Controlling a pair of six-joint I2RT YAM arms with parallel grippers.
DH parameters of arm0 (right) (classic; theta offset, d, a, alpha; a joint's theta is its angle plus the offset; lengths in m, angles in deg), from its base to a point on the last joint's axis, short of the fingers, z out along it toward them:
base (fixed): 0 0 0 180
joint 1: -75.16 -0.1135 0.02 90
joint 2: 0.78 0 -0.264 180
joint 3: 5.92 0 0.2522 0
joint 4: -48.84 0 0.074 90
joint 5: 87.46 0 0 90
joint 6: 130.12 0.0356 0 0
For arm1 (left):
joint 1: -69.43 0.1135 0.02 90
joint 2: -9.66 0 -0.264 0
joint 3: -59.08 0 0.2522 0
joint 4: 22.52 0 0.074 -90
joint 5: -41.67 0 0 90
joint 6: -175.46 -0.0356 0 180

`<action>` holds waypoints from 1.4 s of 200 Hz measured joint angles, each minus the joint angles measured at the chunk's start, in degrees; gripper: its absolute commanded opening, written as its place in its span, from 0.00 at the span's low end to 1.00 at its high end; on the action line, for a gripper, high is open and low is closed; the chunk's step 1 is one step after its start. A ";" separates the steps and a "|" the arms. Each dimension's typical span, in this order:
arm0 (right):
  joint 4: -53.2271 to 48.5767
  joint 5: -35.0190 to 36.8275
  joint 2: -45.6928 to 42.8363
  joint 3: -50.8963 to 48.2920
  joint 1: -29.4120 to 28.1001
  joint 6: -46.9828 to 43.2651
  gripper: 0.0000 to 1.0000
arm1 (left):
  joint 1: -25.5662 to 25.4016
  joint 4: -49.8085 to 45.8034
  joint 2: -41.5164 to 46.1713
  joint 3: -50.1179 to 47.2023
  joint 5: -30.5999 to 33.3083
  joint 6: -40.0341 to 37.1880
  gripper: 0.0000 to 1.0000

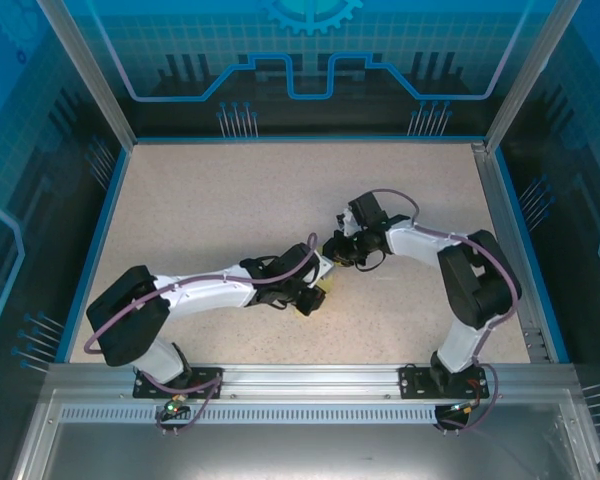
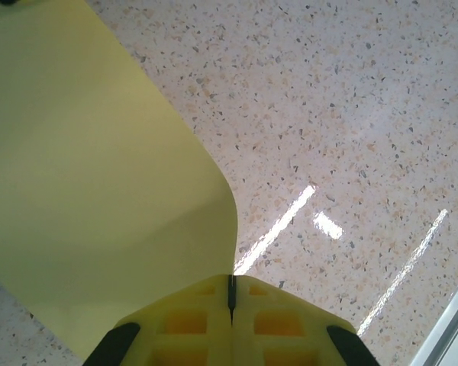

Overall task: Fold a paper plane with a square sheet of paper (pick it up from the middle)
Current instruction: Third fold the triangle at the center of the table.

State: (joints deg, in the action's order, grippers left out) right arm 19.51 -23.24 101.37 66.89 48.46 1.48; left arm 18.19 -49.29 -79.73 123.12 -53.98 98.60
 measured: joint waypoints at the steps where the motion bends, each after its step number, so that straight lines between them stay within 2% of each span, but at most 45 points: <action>1: -0.04 0.00 0.13 0.07 -0.02 -0.02 0.15 | 0.07 -0.02 0.00 0.00 -0.09 0.00 0.00; 56: -3.63 2.16 7.45 3.32 -0.52 -2.93 0.12 | 2.34 -0.04 -0.07 -0.46 -2.45 -0.02 0.00; 151: -6.12 3.08 8.50 5.73 -1.07 -7.17 0.11 | 7.19 -0.90 -2.86 0.00 -4.35 -0.20 0.02; 280: -6.45 3.06 8.66 5.90 -1.07 -7.21 0.11 | 9.75 -1.31 -6.12 1.33 -4.04 -1.16 0.05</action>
State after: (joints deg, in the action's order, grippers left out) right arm 13.06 -20.18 110.02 72.79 47.39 -5.73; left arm 27.93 -50.61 -85.85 124.46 -58.02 97.45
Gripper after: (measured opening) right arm 0.112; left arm 0.052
